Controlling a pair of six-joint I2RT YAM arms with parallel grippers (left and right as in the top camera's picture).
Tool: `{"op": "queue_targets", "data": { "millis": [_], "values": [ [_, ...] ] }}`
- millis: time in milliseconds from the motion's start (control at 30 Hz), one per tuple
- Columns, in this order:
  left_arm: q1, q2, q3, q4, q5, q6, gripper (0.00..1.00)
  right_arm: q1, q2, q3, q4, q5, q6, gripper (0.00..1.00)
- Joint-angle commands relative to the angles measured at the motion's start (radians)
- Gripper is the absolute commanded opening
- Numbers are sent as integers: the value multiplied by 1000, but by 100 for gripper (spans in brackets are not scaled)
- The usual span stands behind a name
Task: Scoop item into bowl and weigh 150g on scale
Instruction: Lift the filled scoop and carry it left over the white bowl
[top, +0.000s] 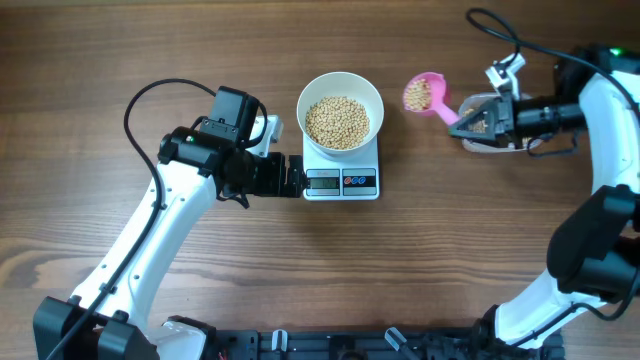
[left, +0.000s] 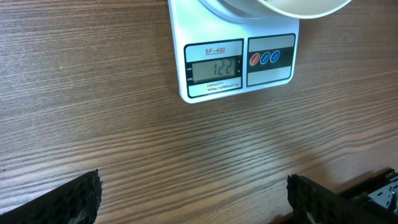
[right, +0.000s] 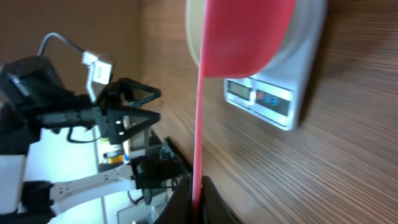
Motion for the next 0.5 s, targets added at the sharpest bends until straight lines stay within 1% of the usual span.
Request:
{"op": "queue_targets", "data": {
  "millis": [0, 100, 267, 333, 467],
  "values": [
    [3, 6, -2, 0, 8, 20, 100, 50, -33, 1, 7, -92, 4, 4],
    [2, 6, -2, 0, 8, 20, 100, 98, -33, 1, 44, -91, 56, 4],
    [3, 6, -2, 0, 8, 20, 100, 183, -33, 2, 153, -90, 163, 4],
    [2, 6, -2, 0, 8, 20, 100, 214, -33, 11, 175, -85, 175, 4],
    [3, 6, -2, 0, 8, 20, 100, 264, -34, 56, 211, 25, 239, 4]
  ]
}}
